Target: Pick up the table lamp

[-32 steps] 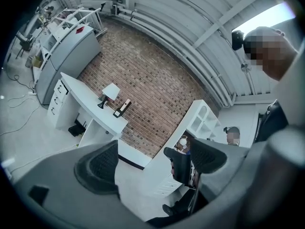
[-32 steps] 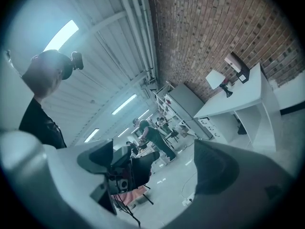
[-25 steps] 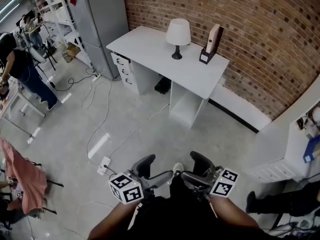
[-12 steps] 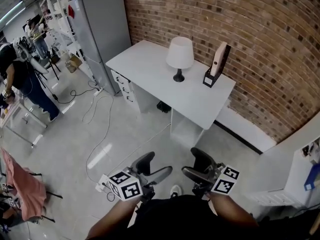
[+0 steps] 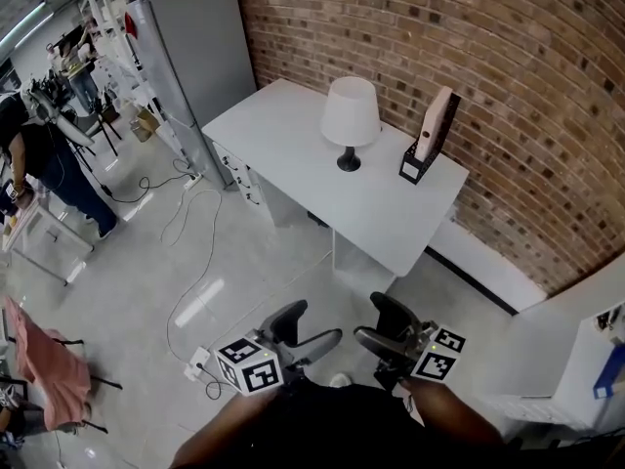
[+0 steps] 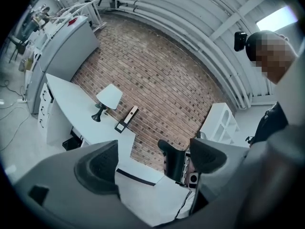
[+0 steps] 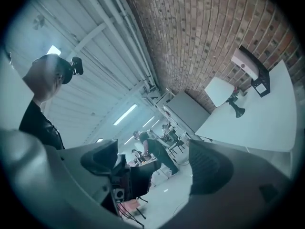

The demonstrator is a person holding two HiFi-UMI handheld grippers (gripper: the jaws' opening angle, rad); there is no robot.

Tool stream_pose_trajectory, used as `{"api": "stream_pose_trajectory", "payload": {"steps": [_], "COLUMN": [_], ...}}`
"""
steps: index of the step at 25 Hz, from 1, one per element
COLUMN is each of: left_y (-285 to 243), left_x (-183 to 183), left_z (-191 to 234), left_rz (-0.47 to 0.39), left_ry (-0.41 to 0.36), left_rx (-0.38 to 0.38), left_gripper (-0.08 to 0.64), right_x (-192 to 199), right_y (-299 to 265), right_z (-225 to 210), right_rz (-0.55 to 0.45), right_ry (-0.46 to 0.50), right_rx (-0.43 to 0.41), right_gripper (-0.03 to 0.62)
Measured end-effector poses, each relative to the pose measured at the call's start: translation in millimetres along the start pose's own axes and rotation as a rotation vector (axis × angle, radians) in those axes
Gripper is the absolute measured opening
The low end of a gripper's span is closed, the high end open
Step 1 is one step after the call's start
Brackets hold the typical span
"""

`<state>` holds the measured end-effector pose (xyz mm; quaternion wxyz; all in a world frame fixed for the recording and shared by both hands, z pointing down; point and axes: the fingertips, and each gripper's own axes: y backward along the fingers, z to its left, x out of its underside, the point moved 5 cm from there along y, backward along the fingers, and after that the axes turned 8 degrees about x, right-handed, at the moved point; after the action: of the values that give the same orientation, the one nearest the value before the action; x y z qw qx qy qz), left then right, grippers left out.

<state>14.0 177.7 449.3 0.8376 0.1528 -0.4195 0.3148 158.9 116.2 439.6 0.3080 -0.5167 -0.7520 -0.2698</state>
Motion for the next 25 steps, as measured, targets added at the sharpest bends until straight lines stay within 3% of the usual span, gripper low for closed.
{"api": "stream_pose_trajectory", "payload": {"steps": [7,12,19,25], "left_y": [-11.1,-32.2,-73.9,-85.1], "left_x": [-5.6,-18.4,-60.4,-114.8], "left_z": [30.5,55.3,105.4,171.0], "left_rz": [0.006,0.012,0.024,0.033], "left_ry": [0.031,0.039,0.029,0.040], "left_rx": [-0.025,0.003,0.093,0.120], "left_gripper": [0.472,0.472,0.472,0.472], "right_x": [-6.8,-14.8,-31.5,-67.6], "right_y": [-18.7,-29.4,-61.3,-126.5], "right_z": [-27.1,-45.5,-93.0,-122.9], "right_rz": [0.012,0.003,-0.033,-0.066], "right_ry": [-0.029,-0.028,-0.060,-0.056], "right_rx": [0.004,0.019,0.094,0.128], "right_gripper": [0.465,0.459,0.451,0.445]}}
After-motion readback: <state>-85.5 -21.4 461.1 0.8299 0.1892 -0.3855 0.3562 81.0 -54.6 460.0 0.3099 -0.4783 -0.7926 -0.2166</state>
